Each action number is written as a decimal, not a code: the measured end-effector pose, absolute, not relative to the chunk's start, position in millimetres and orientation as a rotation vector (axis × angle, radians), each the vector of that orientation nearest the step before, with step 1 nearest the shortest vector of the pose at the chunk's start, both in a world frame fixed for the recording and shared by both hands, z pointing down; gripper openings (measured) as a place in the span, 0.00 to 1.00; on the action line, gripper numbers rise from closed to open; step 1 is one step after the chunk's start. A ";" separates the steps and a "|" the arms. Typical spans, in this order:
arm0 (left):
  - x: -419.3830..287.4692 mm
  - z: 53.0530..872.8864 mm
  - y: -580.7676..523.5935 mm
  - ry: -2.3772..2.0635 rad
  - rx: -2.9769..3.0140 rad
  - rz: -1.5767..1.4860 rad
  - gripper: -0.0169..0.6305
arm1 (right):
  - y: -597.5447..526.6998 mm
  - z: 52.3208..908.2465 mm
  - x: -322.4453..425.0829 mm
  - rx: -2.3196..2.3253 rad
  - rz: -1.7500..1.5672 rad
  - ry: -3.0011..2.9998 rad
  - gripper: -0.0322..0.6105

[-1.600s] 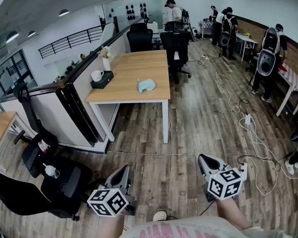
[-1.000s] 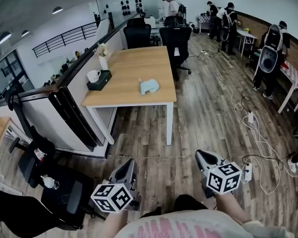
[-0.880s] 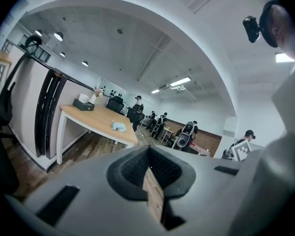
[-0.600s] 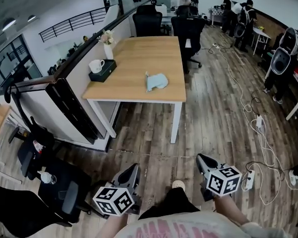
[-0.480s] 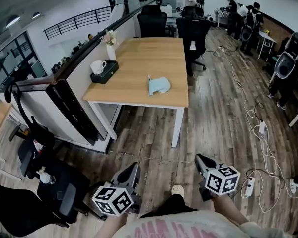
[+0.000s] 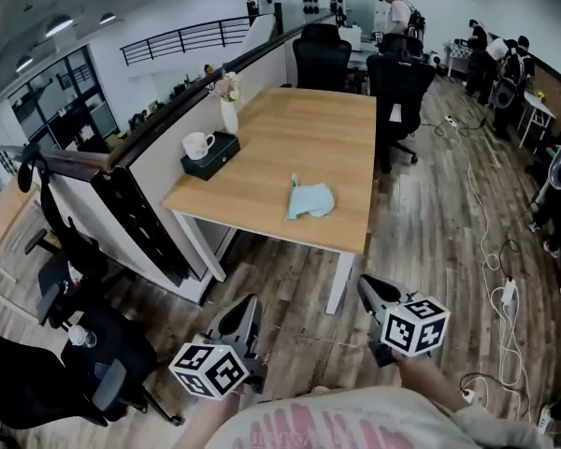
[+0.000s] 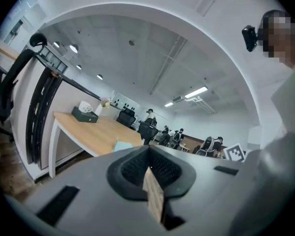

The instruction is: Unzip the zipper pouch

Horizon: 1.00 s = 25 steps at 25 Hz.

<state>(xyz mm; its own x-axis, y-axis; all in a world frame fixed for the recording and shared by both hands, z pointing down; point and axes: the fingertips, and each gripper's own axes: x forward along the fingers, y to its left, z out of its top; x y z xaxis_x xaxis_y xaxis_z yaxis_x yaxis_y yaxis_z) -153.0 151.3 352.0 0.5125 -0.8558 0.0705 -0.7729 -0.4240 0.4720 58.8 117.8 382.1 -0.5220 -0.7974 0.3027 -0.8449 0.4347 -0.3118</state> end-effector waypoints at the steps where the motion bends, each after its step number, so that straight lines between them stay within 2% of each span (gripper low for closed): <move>1: -147.6 350.7 144.9 -1.341 2.316 -0.260 0.03 | 107.7 380.7 62.6 1.462 0.649 -2.573 0.05; 15: -124.4 426.7 41.6 -1.325 2.158 -0.038 0.03 | 24.8 474.7 81.9 1.319 0.901 -2.366 0.05; 25: -151.0 421.3 -121.7 -1.303 2.194 -0.053 0.03 | -128.7 460.5 61.2 1.386 0.899 -2.359 0.05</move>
